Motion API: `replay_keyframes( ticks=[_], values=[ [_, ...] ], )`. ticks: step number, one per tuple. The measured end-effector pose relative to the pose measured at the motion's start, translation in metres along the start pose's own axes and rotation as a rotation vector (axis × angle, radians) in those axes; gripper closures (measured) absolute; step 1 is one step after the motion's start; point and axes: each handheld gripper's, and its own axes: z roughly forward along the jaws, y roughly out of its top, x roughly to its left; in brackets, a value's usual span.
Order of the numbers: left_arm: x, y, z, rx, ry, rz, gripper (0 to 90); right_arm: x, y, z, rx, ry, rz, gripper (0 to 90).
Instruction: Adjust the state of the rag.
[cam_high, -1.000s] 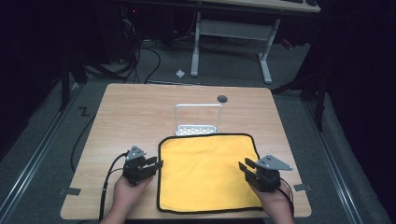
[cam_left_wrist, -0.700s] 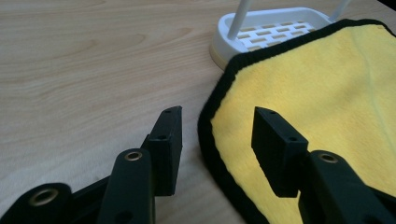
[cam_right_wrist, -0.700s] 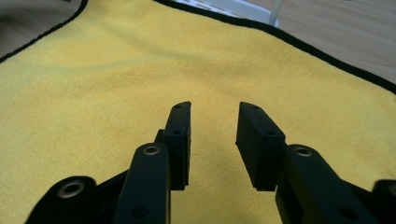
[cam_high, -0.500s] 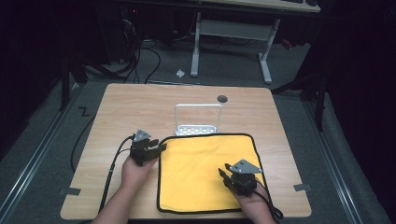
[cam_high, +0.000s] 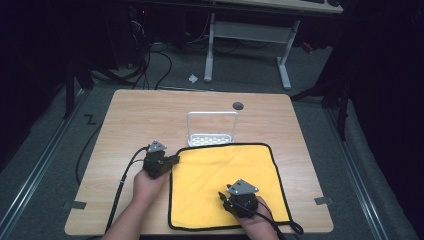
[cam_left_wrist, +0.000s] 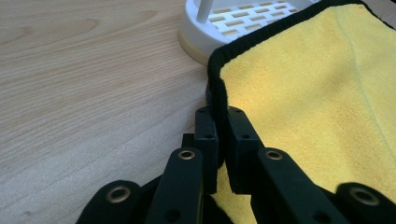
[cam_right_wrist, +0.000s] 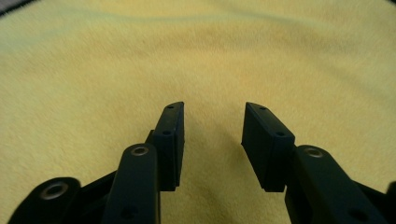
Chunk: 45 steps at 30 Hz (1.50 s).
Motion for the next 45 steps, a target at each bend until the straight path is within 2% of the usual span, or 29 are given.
replay_keyframes(
  ticks=[2, 7, 10, 13, 17, 21, 33, 36, 40, 45],
  values=[
    [0.001, 0.0, 0.0, -0.006, 0.004, -0.006, 84.3, -0.001, -0.003, -0.001, 0.005, 0.013, 0.021, 62.3],
    [0.005, 0.0, -0.002, 0.0, 0.03, 0.003, 83.9, 0.006, -0.008, -0.008, 0.008, 0.029, 0.011, 65.4],
    [0.01, -0.002, -0.006, -0.013, 0.02, -0.032, 83.4, 0.011, -0.011, -0.011, 0.006, 0.042, 0.011, 66.3],
    [0.01, -0.003, -0.006, -0.018, 0.013, -0.036, 83.6, 0.017, -0.009, -0.012, -0.002, 0.061, -0.008, 63.4],
    [0.011, -0.004, -0.007, -0.026, 0.002, -0.036, 83.8, 0.03, 0.002, -0.012, -0.039, 0.105, -0.046, 61.8],
    [0.009, -0.004, -0.007, -0.034, -0.002, -0.019, 84.1, 0.051, 0.014, -0.006, -0.047, 0.162, -0.078, 61.4],
    [0.008, -0.004, -0.007, -0.04, 0.0, -0.017, 84.0, 0.109, 0.051, 0.019, -0.05, 0.308, -0.179, 62.3],
    [0.008, -0.004, -0.007, -0.04, 0.0, -0.019, 84.0, 0.12, 0.056, 0.023, -0.045, 0.328, -0.208, 61.5],
    [0.008, -0.004, -0.007, -0.04, 0.0, -0.019, 83.9, 0.13, 0.059, 0.03, -0.024, 0.337, -0.218, 57.5],
    [0.008, -0.004, -0.007, -0.039, 0.002, -0.018, 83.9, 0.129, 0.055, 0.042, 0.013, 0.318, -0.209, 52.1]
  ],
)
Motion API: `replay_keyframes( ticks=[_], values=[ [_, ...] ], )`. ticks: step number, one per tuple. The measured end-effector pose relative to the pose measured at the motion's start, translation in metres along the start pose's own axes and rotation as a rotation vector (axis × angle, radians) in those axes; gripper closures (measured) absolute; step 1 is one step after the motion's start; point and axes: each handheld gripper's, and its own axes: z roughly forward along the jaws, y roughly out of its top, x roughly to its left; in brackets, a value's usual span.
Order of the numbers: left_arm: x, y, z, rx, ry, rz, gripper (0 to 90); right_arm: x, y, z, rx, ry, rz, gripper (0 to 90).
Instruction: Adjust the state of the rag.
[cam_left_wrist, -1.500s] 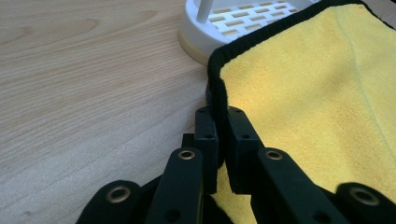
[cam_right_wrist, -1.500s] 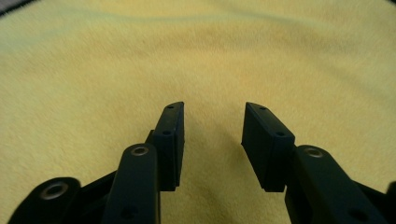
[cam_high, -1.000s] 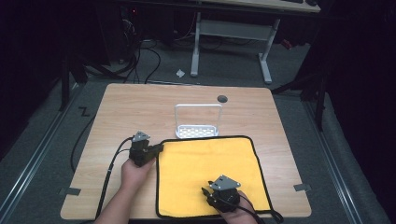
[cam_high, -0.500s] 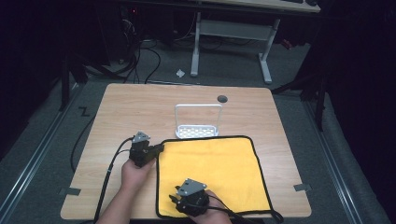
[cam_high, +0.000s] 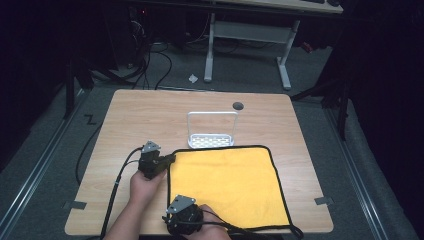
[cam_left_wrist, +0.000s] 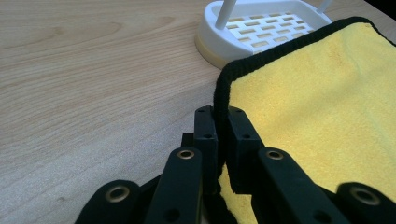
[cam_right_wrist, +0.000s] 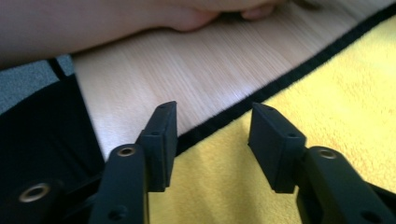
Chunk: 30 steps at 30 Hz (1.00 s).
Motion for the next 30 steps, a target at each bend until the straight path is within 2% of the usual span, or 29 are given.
replay_keyframes(
  ticks=[2, 6, 8, 12, 15, 25, 30],
  values=[
    [0.0, 0.0, 0.0, 0.001, -0.001, -0.001, 83.9, -0.003, -0.001, 0.0, -0.008, 0.005, 0.013, 56.3],
    [0.0, 0.0, 0.0, 0.002, -0.001, -0.003, 83.9, -0.005, -0.001, 0.0, -0.01, -0.015, 0.009, 67.2],
    [0.001, 0.0, 0.0, 0.004, -0.004, -0.004, 84.0, -0.005, -0.001, -0.001, -0.007, -0.03, -0.007, 74.4],
    [0.001, 0.0, 0.0, -0.001, -0.01, -0.01, 83.9, -0.005, 0.0, -0.002, -0.012, -0.045, -0.029, 81.1],
    [0.002, 0.0, -0.001, -0.006, -0.015, -0.014, 83.9, -0.005, 0.001, -0.005, -0.024, -0.051, -0.034, 83.1],
    [0.005, -0.002, -0.006, -0.056, -0.052, -0.044, 83.9, 0.001, 0.009, -0.028, -0.131, -0.072, -0.076, 83.9],
    [0.01, 0.0, -0.014, -0.094, -0.048, -0.101, 84.8, 0.003, 0.019, -0.034, -0.166, -0.061, -0.088, 83.8]
  ],
)
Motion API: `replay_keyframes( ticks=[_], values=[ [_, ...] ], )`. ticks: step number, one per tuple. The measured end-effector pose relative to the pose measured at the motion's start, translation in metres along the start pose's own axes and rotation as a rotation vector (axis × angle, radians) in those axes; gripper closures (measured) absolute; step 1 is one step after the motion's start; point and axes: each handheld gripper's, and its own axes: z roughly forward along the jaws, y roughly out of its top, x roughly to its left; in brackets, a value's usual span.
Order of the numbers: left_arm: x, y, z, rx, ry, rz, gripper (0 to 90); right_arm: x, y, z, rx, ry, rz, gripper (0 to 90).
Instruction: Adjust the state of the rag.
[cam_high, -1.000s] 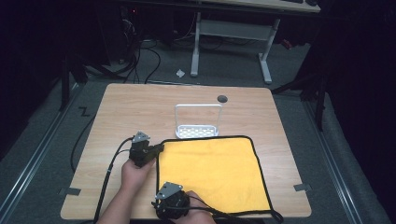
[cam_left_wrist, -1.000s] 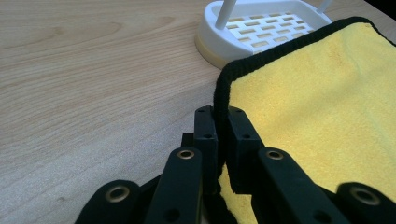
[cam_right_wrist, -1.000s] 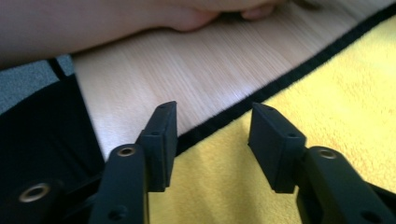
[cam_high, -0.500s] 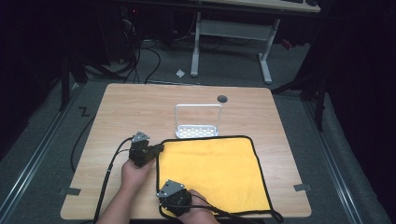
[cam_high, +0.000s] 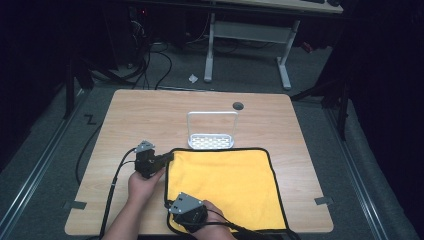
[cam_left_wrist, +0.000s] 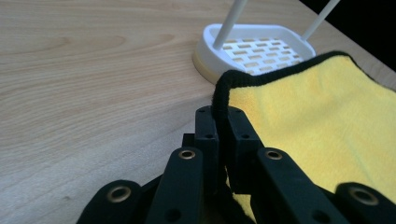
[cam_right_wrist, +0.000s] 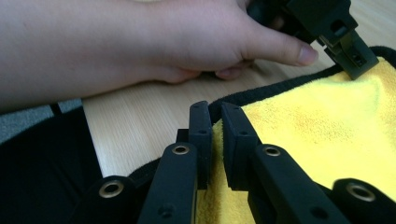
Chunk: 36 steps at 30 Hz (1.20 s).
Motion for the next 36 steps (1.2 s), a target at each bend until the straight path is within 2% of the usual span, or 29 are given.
replay_keyframes(
  ticks=[2, 7, 13, 16, 19, 22, 26, 29, 32, 36],
  values=[
    [0.002, 0.002, -0.007, -0.031, -0.004, -0.037, 84.8, 0.001, 0.006, 0.0, -0.017, 0.005, -0.006, 83.8],
    [0.009, 0.01, -0.033, -0.06, 0.035, -0.047, 84.8, 0.009, 0.023, 0.006, -0.055, 0.035, -0.021, 83.8],
    [0.023, 0.012, -0.071, -0.048, 0.121, -0.041, 84.8, 0.027, 0.045, 0.021, -0.098, 0.079, -0.051, 83.7],
    [0.029, 0.011, -0.086, -0.05, 0.145, -0.056, 84.8, 0.035, 0.054, 0.027, -0.109, 0.095, -0.069, 83.7],
    [0.031, 0.01, -0.091, -0.055, 0.148, -0.075, 84.9, 0.039, 0.059, 0.028, -0.118, 0.099, -0.082, 83.7],
    [0.028, 0.012, -0.085, -0.061, 0.145, -0.084, 85.0, 0.035, 0.058, 0.023, -0.12, 0.085, -0.078, 83.7],
    [0.016, 0.018, -0.069, -0.061, 0.141, -0.089, 85.0, 0.021, 0.047, 0.007, -0.124, 0.05, -0.047, 83.7],
    [0.002, 0.022, -0.053, -0.064, 0.155, -0.07, 84.8, 0.007, 0.033, -0.009, -0.122, 0.013, -0.018, 83.7],
    [-0.011, 0.025, -0.036, -0.068, 0.148, -0.072, 84.7, -0.007, 0.017, -0.025, -0.116, -0.027, 0.014, 83.7],
    [-0.029, 0.027, -0.011, -0.044, 0.143, -0.056, 84.6, -0.024, -0.004, -0.043, -0.105, -0.074, 0.051, 83.6]
  ],
)
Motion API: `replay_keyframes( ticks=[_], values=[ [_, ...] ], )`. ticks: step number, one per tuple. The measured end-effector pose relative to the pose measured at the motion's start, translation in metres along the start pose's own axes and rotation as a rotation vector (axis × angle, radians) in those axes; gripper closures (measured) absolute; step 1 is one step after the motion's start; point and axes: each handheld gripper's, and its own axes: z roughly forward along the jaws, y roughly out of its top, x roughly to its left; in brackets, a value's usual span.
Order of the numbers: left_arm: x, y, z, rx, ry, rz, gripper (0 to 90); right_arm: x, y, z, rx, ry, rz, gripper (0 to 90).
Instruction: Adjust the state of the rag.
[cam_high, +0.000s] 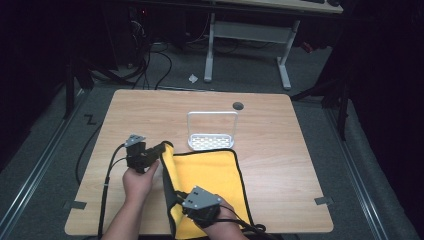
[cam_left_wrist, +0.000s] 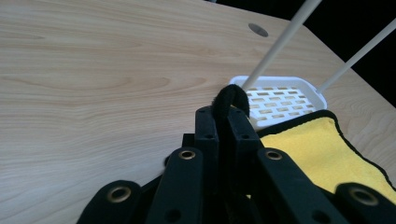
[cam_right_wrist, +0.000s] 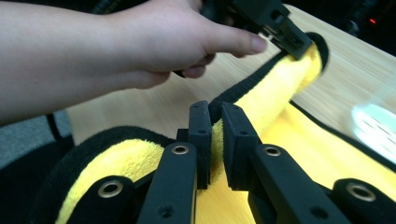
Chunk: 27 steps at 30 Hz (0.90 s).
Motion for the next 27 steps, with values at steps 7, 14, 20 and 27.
replay_keyframes(
  ticks=[7, 14, 20, 27],
  values=[
    [-0.03, -0.003, 0.03, 0.017, -0.009, 0.007, 83.9, -0.022, -0.03, -0.024, 0.028, -0.063, 0.04, 83.6],
    [-0.055, -0.004, 0.049, 0.042, -0.027, 0.034, 83.3, -0.041, -0.055, -0.043, 0.064, -0.104, 0.075, 83.5],
    [-0.074, -0.001, 0.06, 0.054, -0.054, 0.061, 83.5, -0.053, -0.072, -0.056, 0.092, -0.133, 0.104, 83.5],
    [-0.097, -0.001, 0.076, 0.085, -0.07, 0.09, 83.4, -0.059, -0.086, -0.068, 0.117, -0.153, 0.116, 83.4]
  ],
)
